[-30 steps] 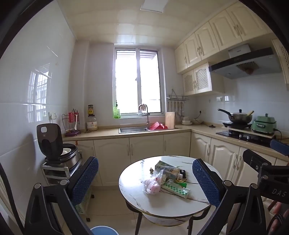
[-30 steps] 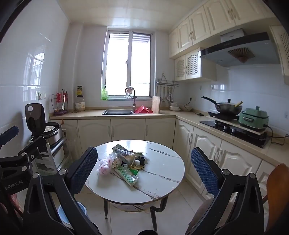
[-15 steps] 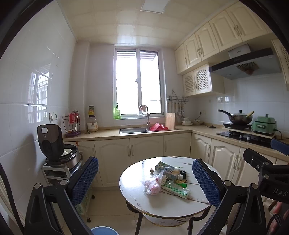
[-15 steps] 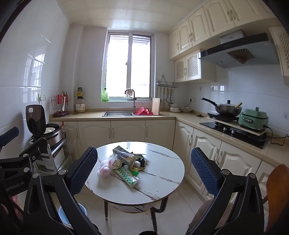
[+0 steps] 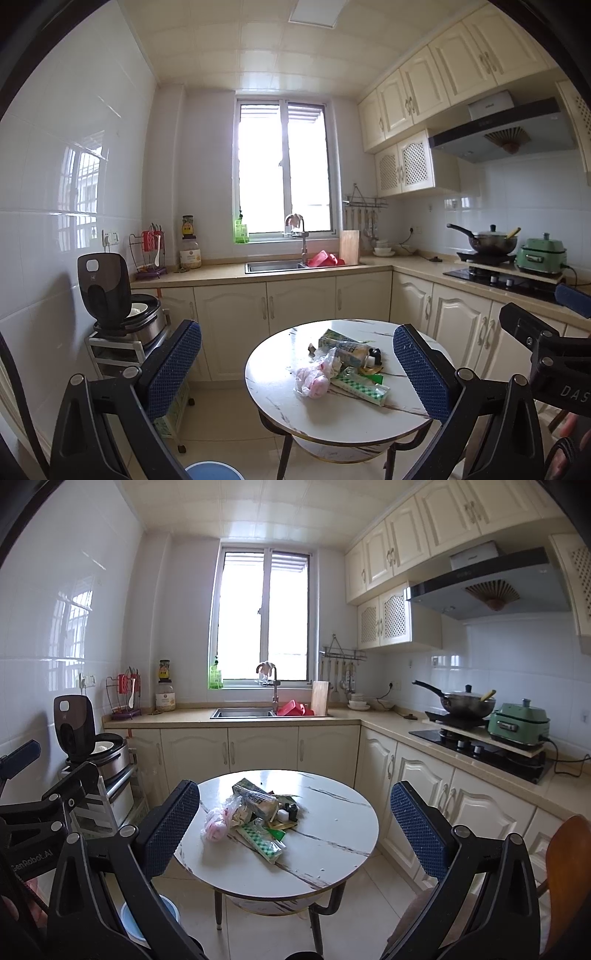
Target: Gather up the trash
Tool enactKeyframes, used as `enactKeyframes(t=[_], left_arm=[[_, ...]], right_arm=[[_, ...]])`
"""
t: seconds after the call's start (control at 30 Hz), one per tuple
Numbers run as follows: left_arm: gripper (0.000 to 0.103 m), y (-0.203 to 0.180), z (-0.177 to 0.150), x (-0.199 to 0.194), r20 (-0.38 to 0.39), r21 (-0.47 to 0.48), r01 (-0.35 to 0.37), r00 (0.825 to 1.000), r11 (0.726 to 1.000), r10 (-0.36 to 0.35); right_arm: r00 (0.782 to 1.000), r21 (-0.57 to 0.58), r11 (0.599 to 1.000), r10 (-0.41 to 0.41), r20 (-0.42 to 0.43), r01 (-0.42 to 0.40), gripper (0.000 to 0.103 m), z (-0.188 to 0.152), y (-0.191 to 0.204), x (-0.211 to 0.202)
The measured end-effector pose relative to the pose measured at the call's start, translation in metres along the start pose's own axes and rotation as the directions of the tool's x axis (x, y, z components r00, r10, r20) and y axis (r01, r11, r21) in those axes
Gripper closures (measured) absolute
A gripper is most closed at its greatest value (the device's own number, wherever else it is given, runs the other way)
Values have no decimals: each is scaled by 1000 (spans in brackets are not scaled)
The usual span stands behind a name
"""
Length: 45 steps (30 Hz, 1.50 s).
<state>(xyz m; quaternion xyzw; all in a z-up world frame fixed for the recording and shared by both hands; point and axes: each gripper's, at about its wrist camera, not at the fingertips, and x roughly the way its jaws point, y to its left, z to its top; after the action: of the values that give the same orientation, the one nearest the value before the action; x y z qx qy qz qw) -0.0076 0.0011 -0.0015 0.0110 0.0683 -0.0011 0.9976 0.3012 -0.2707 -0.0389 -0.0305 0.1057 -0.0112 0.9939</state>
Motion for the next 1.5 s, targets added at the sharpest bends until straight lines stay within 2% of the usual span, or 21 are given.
enactKeyframes(t=[1.0, 1.5], left_arm=[[1, 1, 1, -2, 0, 0, -1, 1000, 1000, 1], [1, -5, -1, 16, -6, 11, 3, 1000, 1000, -3]], right_arm=[[1000, 5, 1000, -1, 5, 1, 0, -3, 2, 2], [1000, 9, 1000, -14, 13, 14, 0, -7, -7, 13]])
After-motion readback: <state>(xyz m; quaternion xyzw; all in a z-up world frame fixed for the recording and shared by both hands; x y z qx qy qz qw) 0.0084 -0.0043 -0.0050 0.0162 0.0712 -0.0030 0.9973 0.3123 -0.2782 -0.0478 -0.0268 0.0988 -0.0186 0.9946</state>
